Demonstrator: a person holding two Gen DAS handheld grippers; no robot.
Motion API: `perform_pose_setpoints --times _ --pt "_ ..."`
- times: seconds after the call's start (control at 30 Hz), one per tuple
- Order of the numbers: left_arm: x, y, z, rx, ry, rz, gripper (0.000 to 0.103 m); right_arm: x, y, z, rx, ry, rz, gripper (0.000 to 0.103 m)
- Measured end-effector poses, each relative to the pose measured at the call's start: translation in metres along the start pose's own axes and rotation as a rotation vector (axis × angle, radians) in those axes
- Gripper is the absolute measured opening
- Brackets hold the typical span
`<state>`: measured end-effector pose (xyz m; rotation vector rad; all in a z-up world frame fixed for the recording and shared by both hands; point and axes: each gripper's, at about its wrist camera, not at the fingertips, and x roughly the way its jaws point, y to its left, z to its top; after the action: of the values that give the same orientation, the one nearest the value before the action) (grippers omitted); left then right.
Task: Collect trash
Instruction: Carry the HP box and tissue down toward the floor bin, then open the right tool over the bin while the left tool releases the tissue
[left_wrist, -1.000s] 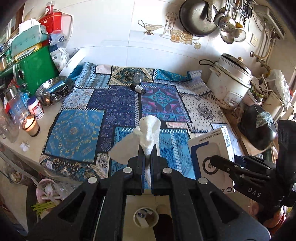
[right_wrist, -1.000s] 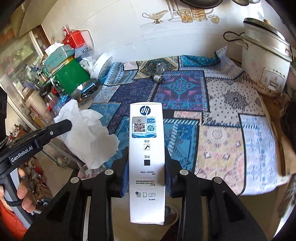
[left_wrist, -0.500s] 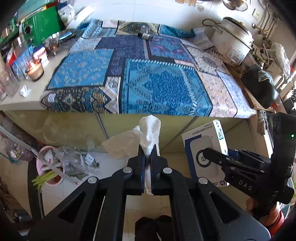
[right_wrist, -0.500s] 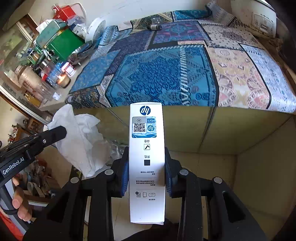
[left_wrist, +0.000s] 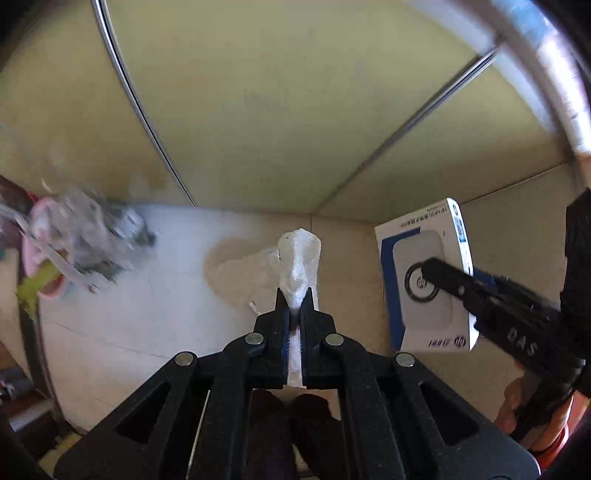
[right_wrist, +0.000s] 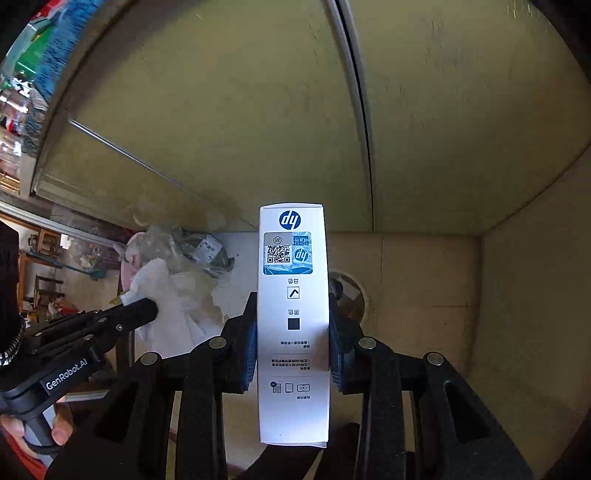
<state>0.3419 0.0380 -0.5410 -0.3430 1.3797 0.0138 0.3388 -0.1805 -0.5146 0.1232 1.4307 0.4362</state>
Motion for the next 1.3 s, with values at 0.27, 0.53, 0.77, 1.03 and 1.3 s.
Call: perform_pose_setpoints --times 0.27,0.53,0.77,1.03,1.3 --pt "0.183 0.047 -0.019 -0.113 0.100 -0.036 0.003 0.160 -0.066 -0.042 0.059 0.116 0.006 0.029" --pt "0.304 0.086 -0.032 -0.214 0.120 -0.026 0.003 0.279 -0.089 -0.047 0.089 0.148 -0.008 0.029" --pt "0.353 0.095 -0.038 -0.236 0.149 0.011 0.003 0.326 -0.084 -0.046 0.040 0.175 -0.043 0.031" --pt "0.340 0.092 -0.037 -0.214 0.179 0.042 0.032 0.325 -0.088 -0.041 0.044 0.237 -0.080 0.039" --pt "0.240 0.079 -0.029 -0.196 0.148 0.077 0.032 0.241 -0.073 -0.028 0.030 0.207 -0.098 0.039"
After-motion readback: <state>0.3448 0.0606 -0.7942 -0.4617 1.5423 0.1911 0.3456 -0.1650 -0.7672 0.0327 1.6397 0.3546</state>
